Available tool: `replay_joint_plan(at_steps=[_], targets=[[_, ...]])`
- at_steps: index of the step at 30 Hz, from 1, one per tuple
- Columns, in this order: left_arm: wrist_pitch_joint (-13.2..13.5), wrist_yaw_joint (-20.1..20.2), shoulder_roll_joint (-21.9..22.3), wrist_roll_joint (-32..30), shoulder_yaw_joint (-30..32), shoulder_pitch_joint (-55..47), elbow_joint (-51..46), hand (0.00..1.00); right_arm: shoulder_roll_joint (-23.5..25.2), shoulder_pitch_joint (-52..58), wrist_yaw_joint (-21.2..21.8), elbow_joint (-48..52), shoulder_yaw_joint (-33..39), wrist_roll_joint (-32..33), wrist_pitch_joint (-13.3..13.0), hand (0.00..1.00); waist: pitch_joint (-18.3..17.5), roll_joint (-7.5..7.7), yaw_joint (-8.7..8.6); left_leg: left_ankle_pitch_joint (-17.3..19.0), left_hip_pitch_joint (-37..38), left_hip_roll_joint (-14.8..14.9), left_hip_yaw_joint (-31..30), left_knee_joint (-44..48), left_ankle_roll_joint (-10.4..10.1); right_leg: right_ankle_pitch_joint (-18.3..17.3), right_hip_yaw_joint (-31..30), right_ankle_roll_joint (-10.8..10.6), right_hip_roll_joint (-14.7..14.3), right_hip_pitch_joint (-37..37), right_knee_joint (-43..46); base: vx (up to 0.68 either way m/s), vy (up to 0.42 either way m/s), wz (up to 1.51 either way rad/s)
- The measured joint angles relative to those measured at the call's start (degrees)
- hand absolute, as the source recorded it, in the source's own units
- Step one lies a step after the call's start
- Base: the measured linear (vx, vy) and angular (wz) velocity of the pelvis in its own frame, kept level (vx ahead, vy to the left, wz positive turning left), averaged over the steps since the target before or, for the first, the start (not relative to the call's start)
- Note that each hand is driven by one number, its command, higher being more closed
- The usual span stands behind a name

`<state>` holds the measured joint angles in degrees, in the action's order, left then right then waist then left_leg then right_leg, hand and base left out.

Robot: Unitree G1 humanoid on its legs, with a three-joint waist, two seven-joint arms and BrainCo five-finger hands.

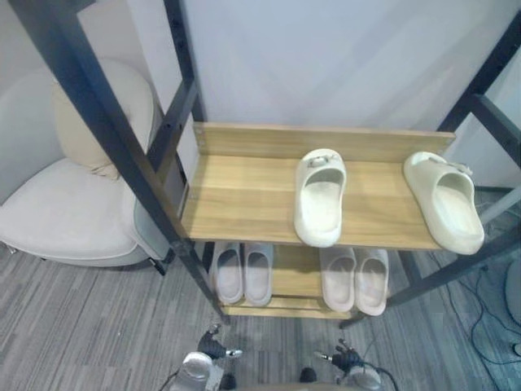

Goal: Organize the slippers on the shoe rack

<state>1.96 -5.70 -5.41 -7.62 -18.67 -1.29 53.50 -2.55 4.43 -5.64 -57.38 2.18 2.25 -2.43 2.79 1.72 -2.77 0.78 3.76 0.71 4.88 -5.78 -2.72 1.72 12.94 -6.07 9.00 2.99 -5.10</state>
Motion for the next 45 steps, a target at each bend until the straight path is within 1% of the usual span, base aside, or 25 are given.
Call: replay_joint_plan(at_steps=[3, 4, 6, 7, 9, 10, 12, 14, 16, 17, 19, 22, 26, 29, 35, 39, 42, 45], targets=[[0.2, 1.2, 0.0, 0.7, -5.7, 0.1, -3.5, 0.00, -0.1, 0.2, 0.0, 0.1, 0.0, 0.0, -0.3, 0.00, -0.2, -0.37, 0.00, 0.0, 0.2, 0.1, 0.5, 0.0, 0.0, 0.0, -0.6, 0.0, -0.1, 0.0, 0.0, -0.01, -0.008, -0.05], [0.2, 1.4, 0.0, 1.0, -6.5, 0.1, -4.1, 0.00, -0.1, 0.3, 0.0, 0.1, 0.0, 0.0, -0.3, 0.00, -0.3, -0.45, 0.00, 0.1, 0.3, 0.1, 0.8, 0.0, -0.1, 0.0, -0.8, 0.0, -0.1, 0.0, 0.0, -0.03, -0.012, -0.12], [0.3, 2.6, 0.1, 1.8, -11.2, 0.5, -8.1, 0.00, -0.3, 0.4, 0.0, 0.3, 0.0, 0.1, -0.4, 0.00, -0.6, -0.79, -0.03, 0.1, 0.3, 0.2, 1.0, 0.0, -0.1, 0.1, -1.1, 0.0, -0.2, -0.3, 0.0, -0.03, -0.016, -0.09], [0.3, 2.9, 0.1, 2.2, -12.1, 0.6, -8.9, 0.00, -0.3, 0.5, 0.0, 0.3, 0.0, 0.1, -0.4, 0.00, -0.6, -0.81, -0.03, 0.1, 0.3, 0.2, 1.1, 0.0, -0.1, 0.2, -1.2, 0.0, -0.2, -0.3, 0.0, -0.04, -0.019, -0.08], [0.5, 4.2, 0.0, 4.0, -16.2, 0.6, -14.3, 0.00, -0.3, 0.6, 0.0, 0.4, 0.0, 0.1, -0.5, 0.00, -0.7, -0.79, -0.01, 0.1, 0.2, 0.4, 1.7, 0.0, -0.2, 0.4, -1.6, 0.1, -0.4, -1.0, 0.0, -0.05, -0.024, -0.13], [0.5, 4.6, -0.1, 4.5, -16.8, 0.6, -15.4, 0.00, -0.3, 0.6, 0.0, 0.4, 0.0, 0.1, -0.4, 0.00, -0.7, -0.79, 0.00, 0.2, 0.2, 0.5, 1.8, 0.1, -0.3, 0.4, -1.9, 0.2, -0.5, -1.0, 0.0, -0.03, -0.029, -0.20], [0.6, 6.1, -0.5, 6.9, -20.3, 0.6, -20.7, 0.00, -0.3, 0.7, -0.2, 0.6, -0.1, 0.2, -0.5, 0.00, -0.9, -0.82, -0.04, 0.4, 0.3, 0.8, 2.5, 0.4, -0.5, 0.6, -2.6, 0.3, -0.8, -1.1, 0.0, -0.02, -0.030, -0.17], [0.6, 6.8, -0.6, 8.5, -22.7, 0.7, -24.2, 0.00, -0.3, 0.7, -0.3, 0.7, -0.1, 0.2, -0.6, 0.00, -1.0, -0.96, -0.17, 0.6, 0.3, 1.0, 2.6, 0.7, -0.6, 0.6, -2.7, 0.3, -1.0, -1.0, 0.0, -0.03, -0.029, -0.04], [1.2, 8.6, -0.5, 12.1, -26.2, 0.7, -30.7, 0.00, -0.5, 1.1, -0.3, 0.8, -0.1, 0.2, -0.6, 0.00, -1.8, -1.46, -0.22, 0.9, 0.3, 1.2, 2.6, 0.9, -0.7, 0.6, -2.7, 0.3, -1.1, -1.0, 0.0, -0.01, -0.015, -0.01], [1.4, 8.8, -0.5, 12.8, -26.7, 0.7, -31.7, 0.00, -0.6, 1.1, -0.3, 0.8, -0.1, 0.2, -0.6, 0.00, -1.9, -1.55, -0.22, 0.9, 0.3, 1.2, 2.7, 0.9, -0.7, 0.6, -2.7, 0.3, -1.2, -1.1, 0.0, 0.00, 0.000, 0.00], [1.6, 9.9, -0.5, 17.0, -28.6, 1.4, -36.4, 0.00, -0.8, 1.3, -0.5, 0.8, -0.2, 0.2, -0.7, 0.00, -2.2, -1.93, -0.24, 0.9, 0.3, 1.3, 2.7, 1.0, -0.7, 0.6, -2.7, 0.4, -1.2, -1.1, -0.1, -0.03, -0.026, -0.01], [1.7, 9.9, -0.6, 20.3, -30.0, 2.8, -40.6, 0.00, -0.9, 1.3, -0.9, 0.8, -0.4, 0.2, -1.0, 0.00, -2.3, -2.03, -0.23, 0.9, 0.3, 1.4, 2.6, 1.2, -0.7, 0.6, -2.7, 0.4, -1.3, -1.1, -0.3, -0.05, -0.024, 0.00], [2.1, 9.5, -0.6, 22.5, -31.5, 4.5, -46.7, 0.00, -1.1, 1.3, -1.3, 0.8, -1.2, 0.2, -1.0, 0.00, -2.3, -2.08, -0.29, 1.3, 0.2, 1.4, 2.7, 2.0, -0.8, 0.7, -2.8, 0.5, -1.3, -1.0, -0.4, -0.03, -0.013, -0.01], [2.4, 9.3, -0.7, 23.5, -31.9, 6.3, -49.8, 0.00, -1.7, 1.2, -1.6, 0.7, -2.9, 0.2, -1.0, 0.00, -2.7, -2.41, -0.36, 1.4, 0.2, 1.4, 2.6, 2.0, -0.8, 0.7, -2.7, 0.5, -1.3, -1.0, -0.4, 0.00, 0.000, 0.00], [2.8, 6.3, -0.6, 25.8, -30.4, 11.5, -57.0, 0.00, -2.0, 0.8, -1.8, 0.2, -3.2, 0.2, -1.0, 0.00, -2.9, -2.72, -0.40, 1.4, -0.6, 1.5, 2.2, 2.4, -0.7, 0.7, -2.3, 0.5, -1.1, -1.3, -0.1, -0.01, -0.011, 0.03], [2.9, 3.8, -0.4, 25.8, -29.3, 16.1, -61.9, 0.00, -2.1, 0.7, -2.0, 0.2, -3.5, 0.2, -0.9, 0.00, -3.0, -2.78, -0.34, 1.4, -1.8, 1.4, 2.1, 3.0, -0.6, 0.8, -2.3, 0.4, -0.9, -1.7, 0.0, -0.01, -0.007, 0.03], [3.9, 2.9, 0.9, 25.8, -28.5, 18.3, -63.5, 0.00, -2.1, 0.7, -2.2, 0.2, -3.5, 0.2, -0.9, 0.00, -3.0, -2.82, -0.34, 1.4, -1.8, 1.3, 2.0, 3.1, -0.6, 0.8, -2.3, 0.4, -0.8, -1.7, 0.0, 0.00, 0.000, 0.00], [4.0, 1.0, 2.7, 25.7, -26.6, 21.2, -63.6, 0.00, -2.1, 0.7, -2.2, 0.2, -3.5, 0.2, -0.9, 0.00, -3.0, -2.86, -0.34, 1.4, -1.8, 1.3, 1.8, 3.2, -0.6, 0.8, -2.3, 0.4, -0.7, -1.7, 0.0, -0.03, -0.012, 0.03]])
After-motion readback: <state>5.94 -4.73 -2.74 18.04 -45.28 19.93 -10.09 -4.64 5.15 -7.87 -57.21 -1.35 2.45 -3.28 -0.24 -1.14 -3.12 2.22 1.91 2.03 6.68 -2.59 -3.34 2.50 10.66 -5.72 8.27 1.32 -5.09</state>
